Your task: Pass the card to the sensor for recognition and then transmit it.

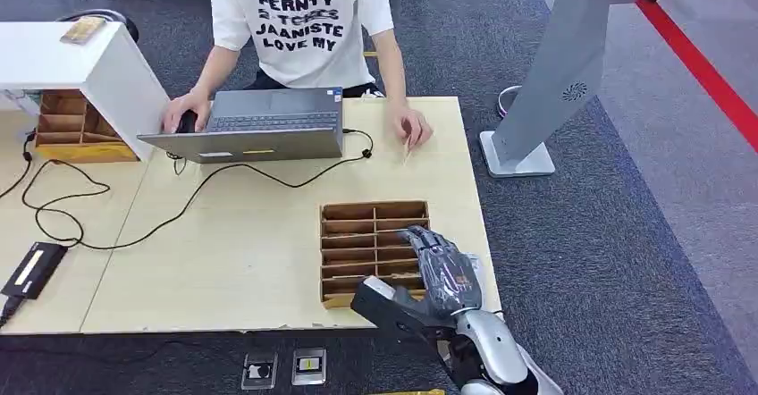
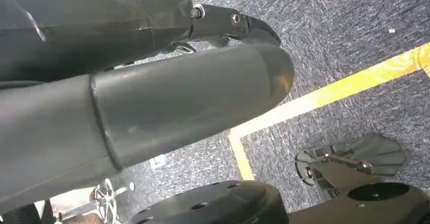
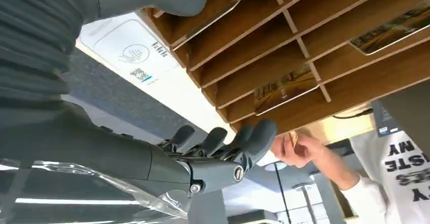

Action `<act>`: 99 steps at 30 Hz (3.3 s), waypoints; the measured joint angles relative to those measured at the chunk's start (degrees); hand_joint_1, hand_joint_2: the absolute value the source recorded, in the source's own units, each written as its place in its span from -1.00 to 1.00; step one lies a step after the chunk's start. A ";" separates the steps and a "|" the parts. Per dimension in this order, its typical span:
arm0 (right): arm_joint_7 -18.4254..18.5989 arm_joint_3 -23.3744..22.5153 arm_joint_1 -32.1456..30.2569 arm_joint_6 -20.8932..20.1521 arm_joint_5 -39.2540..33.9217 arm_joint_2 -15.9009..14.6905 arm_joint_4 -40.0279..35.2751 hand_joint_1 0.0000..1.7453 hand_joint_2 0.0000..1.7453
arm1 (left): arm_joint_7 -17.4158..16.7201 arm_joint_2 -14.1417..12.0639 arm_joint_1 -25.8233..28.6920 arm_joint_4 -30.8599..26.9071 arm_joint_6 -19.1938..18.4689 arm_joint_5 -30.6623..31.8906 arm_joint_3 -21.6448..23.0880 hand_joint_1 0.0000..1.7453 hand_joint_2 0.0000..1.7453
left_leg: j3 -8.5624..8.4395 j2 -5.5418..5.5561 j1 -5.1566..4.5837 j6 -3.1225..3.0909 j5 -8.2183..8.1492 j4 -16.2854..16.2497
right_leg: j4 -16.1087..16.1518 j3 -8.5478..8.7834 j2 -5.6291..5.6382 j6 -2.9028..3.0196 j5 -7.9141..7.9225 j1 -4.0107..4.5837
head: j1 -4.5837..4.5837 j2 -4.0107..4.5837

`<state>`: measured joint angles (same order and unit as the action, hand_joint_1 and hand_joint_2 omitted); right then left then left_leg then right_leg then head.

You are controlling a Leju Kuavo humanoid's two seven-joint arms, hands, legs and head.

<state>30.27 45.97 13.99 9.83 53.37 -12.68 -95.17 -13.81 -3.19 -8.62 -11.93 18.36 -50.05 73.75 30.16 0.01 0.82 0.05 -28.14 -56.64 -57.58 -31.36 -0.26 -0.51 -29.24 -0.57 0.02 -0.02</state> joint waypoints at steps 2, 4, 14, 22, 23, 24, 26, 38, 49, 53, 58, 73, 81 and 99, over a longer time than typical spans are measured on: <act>0.15 -0.04 0.00 0.29 0.31 -0.07 0.31 -0.42 1.00 | 0.02 0.00 -0.01 0.00 0.00 0.07 -0.02 -1.00 -1.00 | 0.00 0.00 0.00 0.00 0.00 0.00 | 0.00 0.00 0.00 0.00 0.00 0.00 | 0.00 0.00; 0.33 -0.09 0.00 0.35 0.57 -0.15 0.70 -0.38 1.00 | 0.00 0.00 -0.02 0.00 -0.02 0.15 -0.04 -1.00 -1.00 | 0.00 0.00 0.00 0.00 0.00 0.00 | 0.00 0.00 0.00 0.00 0.00 0.00 | 0.00 0.00; 1.14 -0.48 -0.40 0.46 2.60 -0.61 2.12 -0.32 1.00 | -0.22 0.00 -0.07 0.00 -0.11 0.68 -0.24 -1.00 -1.00 | -0.01 0.00 0.00 0.00 0.00 0.00 | 0.00 0.00 0.02 0.00 0.00 0.00 | 0.00 0.00; 1.81 -1.05 -0.62 0.29 3.37 -0.90 2.47 -0.32 1.00 | -0.28 0.00 -0.07 0.00 -0.09 1.12 -0.55 -1.00 -1.00 | -0.01 0.00 0.00 0.00 0.00 0.00 | 0.00 -0.01 0.02 0.00 0.00 0.00 | 0.00 0.00; 1.84 -1.11 -0.66 0.28 3.41 -0.94 2.47 -0.32 1.00 | -0.33 0.00 -0.07 0.00 -0.09 1.12 -0.55 -1.00 -1.00 | -0.02 0.00 0.00 0.00 0.00 0.00 | 0.00 -0.01 0.02 0.00 0.00 0.00 | 0.00 0.00; 1.84 -1.22 -0.71 0.26 3.48 -0.96 2.47 -0.28 1.00 | -0.39 0.00 -0.08 0.00 -0.04 1.12 -0.55 -1.00 -1.00 | -0.02 0.00 0.00 0.00 0.00 0.00 | 0.00 -0.01 0.02 0.00 0.00 0.00 | 0.00 0.00; 1.86 -1.42 -0.84 0.22 3.54 -1.03 2.47 -0.24 1.00 | -0.44 0.00 -0.08 0.00 0.00 1.12 -0.55 -1.00 -1.00 | -0.02 0.00 0.00 0.00 0.00 0.00 | 0.00 0.00 0.02 0.00 0.00 0.00 | 0.00 0.00; 1.79 -1.90 -1.09 -0.22 2.63 -1.16 2.62 -0.20 1.00 | -0.46 0.00 -0.10 0.00 -0.09 1.49 -0.57 -1.00 -1.00 | -0.01 0.00 0.00 0.00 0.00 0.00 | 0.00 -0.01 0.02 0.00 0.00 0.00 | 0.00 0.00; 0.68 -1.86 -1.27 -0.76 -0.74 -1.07 2.06 -0.28 1.00 | -0.46 0.00 -0.21 0.00 -0.20 1.60 -0.57 -1.00 -1.00 | -0.01 0.00 0.00 0.00 0.00 0.00 | 0.00 0.00 0.02 0.00 0.00 0.00 | 0.00 0.00; 0.63 -1.84 -1.26 -0.94 -1.27 -1.07 1.71 -0.20 1.00 | -0.46 0.00 -0.21 0.00 -0.20 1.62 -0.59 -1.00 -1.00 | -0.01 0.00 0.00 0.00 0.00 0.00 | 0.00 0.00 0.02 0.00 0.00 0.00 | 0.00 0.00; 0.64 -1.84 -1.26 -0.94 -1.73 -1.07 1.62 -0.14 1.00 | -0.46 0.00 -0.24 0.00 -0.28 1.75 -0.66 -1.00 -1.00 | -0.01 0.00 0.00 0.00 0.00 0.00 | 0.00 0.00 0.02 0.00 0.00 0.00 | 0.00 0.00; -0.22 -1.77 -1.29 -0.72 -2.43 -0.48 2.03 -0.14 1.00 | -0.46 0.00 -0.44 0.00 -0.59 1.84 -0.83 -1.00 -1.00 | -0.01 0.00 0.00 0.00 0.00 0.00 | 0.00 0.00 0.00 0.00 0.00 0.00 | 0.00 0.00; -1.07 -1.73 -1.25 -0.61 -3.12 -0.04 2.73 -0.12 1.00 | -0.46 0.00 -0.46 0.00 -0.61 1.79 -0.83 -1.00 -1.00 | -0.01 0.00 0.00 0.00 0.00 0.00 | 0.00 0.00 0.01 0.00 0.00 0.00 | 0.00 0.00; -3.56 -1.60 -0.41 1.90 -6.67 1.83 6.41 0.04 1.00 | -0.46 0.00 -0.47 0.00 -0.57 1.86 -0.92 -1.00 -1.00 | 0.00 0.00 0.00 0.00 0.00 0.00 | 0.00 0.01 0.00 0.00 0.00 0.00 | 0.00 0.00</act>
<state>26.71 44.37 13.58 11.74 46.71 -10.84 -88.76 -14.27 -3.19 -9.09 -11.93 17.79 -48.19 72.83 30.16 0.01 0.82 0.05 -28.14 -56.64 -57.59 -31.36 -0.26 -0.51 -29.24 -0.57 0.02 -0.02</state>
